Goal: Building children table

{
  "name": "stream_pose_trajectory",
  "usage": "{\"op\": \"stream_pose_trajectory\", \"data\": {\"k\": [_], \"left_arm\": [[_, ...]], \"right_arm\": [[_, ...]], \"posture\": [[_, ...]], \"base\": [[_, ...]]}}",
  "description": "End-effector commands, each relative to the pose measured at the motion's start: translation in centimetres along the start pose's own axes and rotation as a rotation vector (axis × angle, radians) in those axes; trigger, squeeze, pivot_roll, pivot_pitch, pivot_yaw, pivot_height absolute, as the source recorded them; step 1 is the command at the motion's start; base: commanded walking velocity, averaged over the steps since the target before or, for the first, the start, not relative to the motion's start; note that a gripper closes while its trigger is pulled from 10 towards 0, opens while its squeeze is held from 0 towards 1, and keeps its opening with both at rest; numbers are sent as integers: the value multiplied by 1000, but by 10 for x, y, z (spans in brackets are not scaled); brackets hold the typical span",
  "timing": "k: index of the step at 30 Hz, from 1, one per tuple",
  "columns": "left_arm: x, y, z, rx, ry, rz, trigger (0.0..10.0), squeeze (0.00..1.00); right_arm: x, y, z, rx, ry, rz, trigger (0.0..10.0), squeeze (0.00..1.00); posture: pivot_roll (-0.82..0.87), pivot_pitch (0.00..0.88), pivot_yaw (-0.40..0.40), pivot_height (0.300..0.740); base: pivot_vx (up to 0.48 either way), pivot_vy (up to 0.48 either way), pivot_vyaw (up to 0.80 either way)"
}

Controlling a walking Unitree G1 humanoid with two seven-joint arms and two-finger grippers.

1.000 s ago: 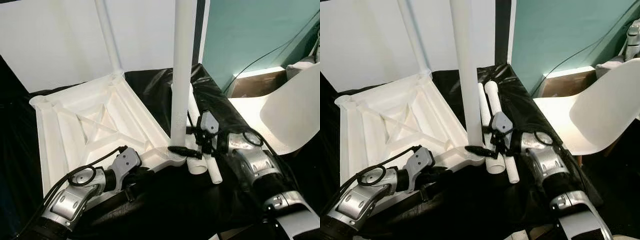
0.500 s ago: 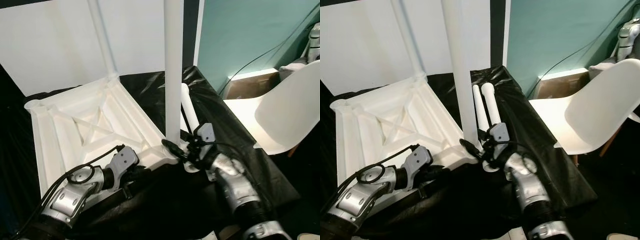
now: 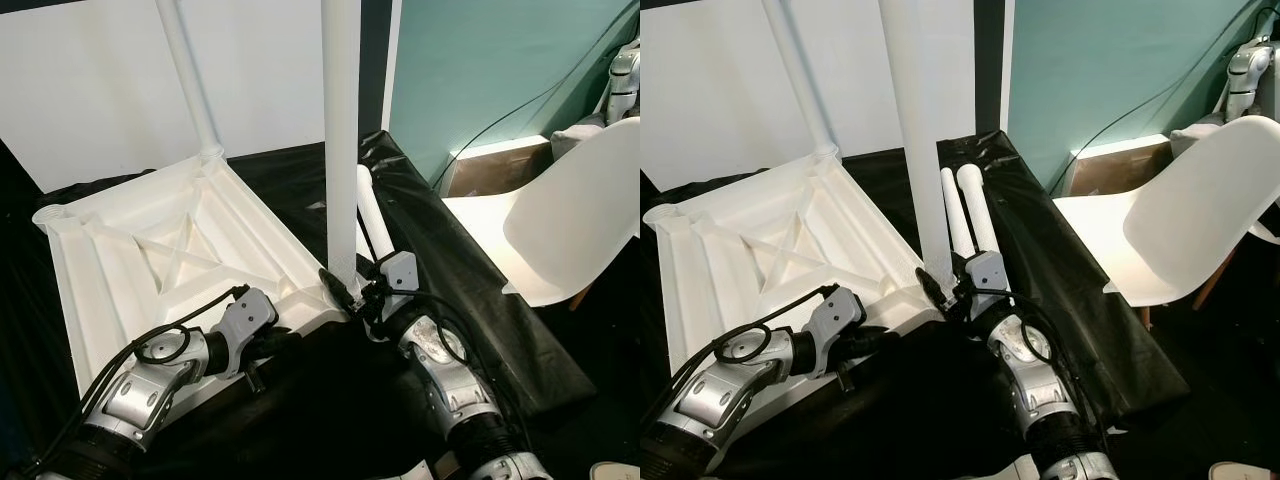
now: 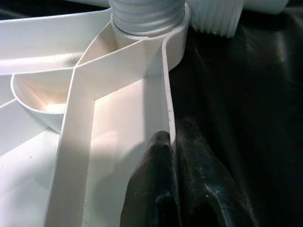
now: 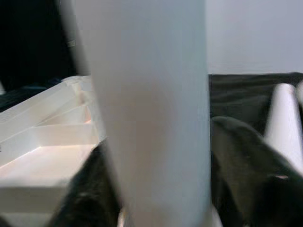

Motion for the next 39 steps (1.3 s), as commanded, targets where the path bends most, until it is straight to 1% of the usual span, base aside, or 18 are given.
{"op": "stream_pose_trajectory", "data": {"k": [1, 3, 4, 7, 11, 12, 15, 18, 19, 20, 21, 22, 29, 34, 36, 37, 38, 39], "left_arm": [[-41, -9, -41, 117, 122, -189, 10000, 0], [-41, -9, -41, 118, 121, -190, 10000, 0], [-41, -9, -41, 119, 120, -191, 10000, 0], [-40, -9, -41, 123, 114, -196, 10000, 0], [-40, -10, -40, 124, 107, -200, 10000, 0], [-40, -10, -40, 124, 107, -200, 10000, 0], [-38, -10, -38, 122, 103, -195, 10000, 0], [-38, -10, -38, 121, 102, -194, 10000, 0], [-38, -10, -38, 121, 103, -193, 10000, 0], [-39, -10, -38, 119, 104, -190, 10000, 0], [-39, -10, -38, 119, 104, -190, 10000, 0], [-39, -10, -38, 119, 105, -189, 10000, 0], [-40, -10, -38, 119, 106, -187, 10000, 0], [-39, -10, -39, 123, 104, -191, 10000, 0], [-38, -11, -39, 124, 102, -192, 10000, 0], [-38, -11, -39, 124, 102, -192, 10000, 0], [-38, -12, -39, 124, 101, -192, 10000, 0], [-38, -12, -38, 123, 100, -192, 10000, 0]], "right_arm": [[-12, -1, 3, 11, -13, 14, 10000, 1000], [-17, -2, 3, 28, -3, 45, 10000, 1000], [-22, -2, 4, 42, 13, 87, 10000, 0], [-25, 2, 8, 78, 55, 233, 10000, 0], [-17, 14, 5, 161, 84, 453, 10000, 0], [-17, 14, 5, 161, 84, 453, 10000, 0], [-13, 24, -2, 256, 95, 580, 10000, 0], [-13, 25, -4, 273, 101, 598, 10000, 0], [-14, 26, -5, 283, 108, 608, 8392, 0], [-15, 27, -5, 286, 107, 613, 863, 0], [-15, 27, -5, 286, 107, 613, 863, 0], [-15, 27, -3, 281, 102, 624, 0, 0], [-18, 30, -3, 283, 88, 633, 0, 0], [-6, 36, -13, 306, 43, 640, 0, 0], [9, 22, -14, 181, 22, 451, 0, 0], [9, 22, -14, 181, 22, 451, 0, 0], [6, 14, -7, 92, 32, 310, 0, 0], [-9, 12, 3, -1, -19, 95, 0, 0]], "posture": [[-7, 0, 41, 740], [-8, 0, 42, 740], [-11, 0, 43, 740], [-17, 0, 48, 740], [-16, 0, 49, 740], [-16, 0, 49, 740], [-6, 0, 46, 740], [-2, 0, 43, 740], [0, 0, 42, 740], [3, 0, 40, 740], [3, 0, 40, 740], [3, 0, 40, 740], [-1, 0, 46, 740], [-6, 0, 46, 740], [-5, 0, 44, 740], [-5, 0, 44, 740], [-5, 0, 44, 740], [0, 0, 43, 740]], "base": [[0, 0, 0], [0, 0, 0], [0, 0, 0], [0, 0, 0], [0, 0, 0], [0, 0, 0], [0, 0, 0], [0, 0, 0], [0, 0, 0], [0, 0, 0], [0, 0, 0], [0, 0, 0], [0, 0, 0], [0, 0, 0], [0, 0, 0], [0, 0, 0], [0, 0, 0], [0, 0, 0]]}}
Point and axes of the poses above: a point about 5 cm out from each wrist's last joint towards the gripper, its own y axis pointing back from the gripper into the wrist, its own z axis along the axis of the wrist's last joint, x = y × z, the point moved 6 cm from there along -y, pointing out of the wrist towards the gripper, and after that the axes turned 1 degree about -y, right-handed, at the moved point
